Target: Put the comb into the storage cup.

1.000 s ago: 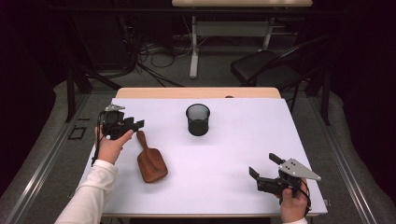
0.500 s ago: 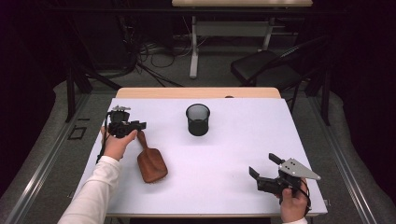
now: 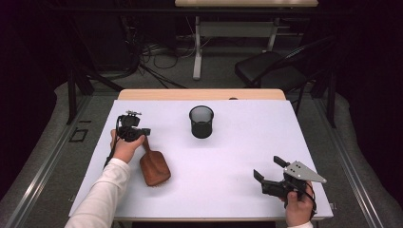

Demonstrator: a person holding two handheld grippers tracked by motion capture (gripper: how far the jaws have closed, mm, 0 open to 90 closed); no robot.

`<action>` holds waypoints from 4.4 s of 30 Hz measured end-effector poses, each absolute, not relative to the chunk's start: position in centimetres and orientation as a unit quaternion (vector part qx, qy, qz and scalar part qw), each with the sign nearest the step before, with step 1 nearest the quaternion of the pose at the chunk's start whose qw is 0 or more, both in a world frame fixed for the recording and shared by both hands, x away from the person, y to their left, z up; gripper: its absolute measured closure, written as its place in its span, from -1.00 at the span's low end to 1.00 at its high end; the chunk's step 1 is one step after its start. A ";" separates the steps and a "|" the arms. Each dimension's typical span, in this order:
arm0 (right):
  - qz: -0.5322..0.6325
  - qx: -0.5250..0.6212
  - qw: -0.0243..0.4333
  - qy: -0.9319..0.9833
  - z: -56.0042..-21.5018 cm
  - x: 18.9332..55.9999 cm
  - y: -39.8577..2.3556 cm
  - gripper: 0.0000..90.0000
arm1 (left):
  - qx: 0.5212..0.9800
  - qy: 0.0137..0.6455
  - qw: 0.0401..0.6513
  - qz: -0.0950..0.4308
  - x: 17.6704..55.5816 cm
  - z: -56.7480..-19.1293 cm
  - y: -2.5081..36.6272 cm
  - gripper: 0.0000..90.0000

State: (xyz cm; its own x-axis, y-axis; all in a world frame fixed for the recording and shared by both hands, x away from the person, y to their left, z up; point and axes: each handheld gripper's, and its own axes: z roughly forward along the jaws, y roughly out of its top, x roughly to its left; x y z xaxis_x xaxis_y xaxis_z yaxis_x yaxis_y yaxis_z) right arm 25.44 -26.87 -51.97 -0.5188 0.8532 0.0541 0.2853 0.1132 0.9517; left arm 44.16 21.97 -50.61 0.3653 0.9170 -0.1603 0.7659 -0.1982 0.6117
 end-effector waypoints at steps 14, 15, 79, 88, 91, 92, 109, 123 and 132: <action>0.524 0.408 0.272 0.697 -52.0 25.4 -27.0 -0.80 | 0.774 0.561 0.273 0.110 44.9 -52.2 21.2 1.00; 0.524 0.408 0.272 0.697 -52.0 25.4 -27.0 -0.80 | 0.774 0.562 0.270 0.109 44.9 -52.3 21.2 1.00; 0.521 0.410 0.269 0.698 -52.0 25.4 -26.8 -0.70 | 0.803 0.530 0.259 0.085 35.7 -54.2 26.3 1.00; 0.522 0.409 0.271 0.698 -52.0 25.4 -26.8 -0.70 | 0.808 0.519 0.269 0.077 33.8 -54.2 26.1 1.00; 0.524 0.408 0.270 0.697 -52.0 25.4 -26.8 -0.70 | 0.809 0.516 0.270 0.076 33.4 -54.1 26.0 1.00; 0.522 0.408 0.269 0.699 -52.0 25.4 -26.8 -0.70 | 0.812 0.512 0.269 0.077 33.3 -54.1 26.0 1.00; 0.522 0.408 0.271 0.699 -51.9 25.4 -26.9 -0.70 | 0.813 0.509 0.270 0.080 32.5 -54.3 26.0 0.98; 0.522 0.407 0.270 0.699 -51.9 25.4 -26.9 -0.70 | 0.804 0.513 0.284 0.100 32.3 -53.6 26.6 0.88; 0.521 0.407 0.270 0.700 -51.9 25.4 -26.9 -0.70 | 0.797 0.513 0.300 0.108 32.1 -53.0 27.2 0.72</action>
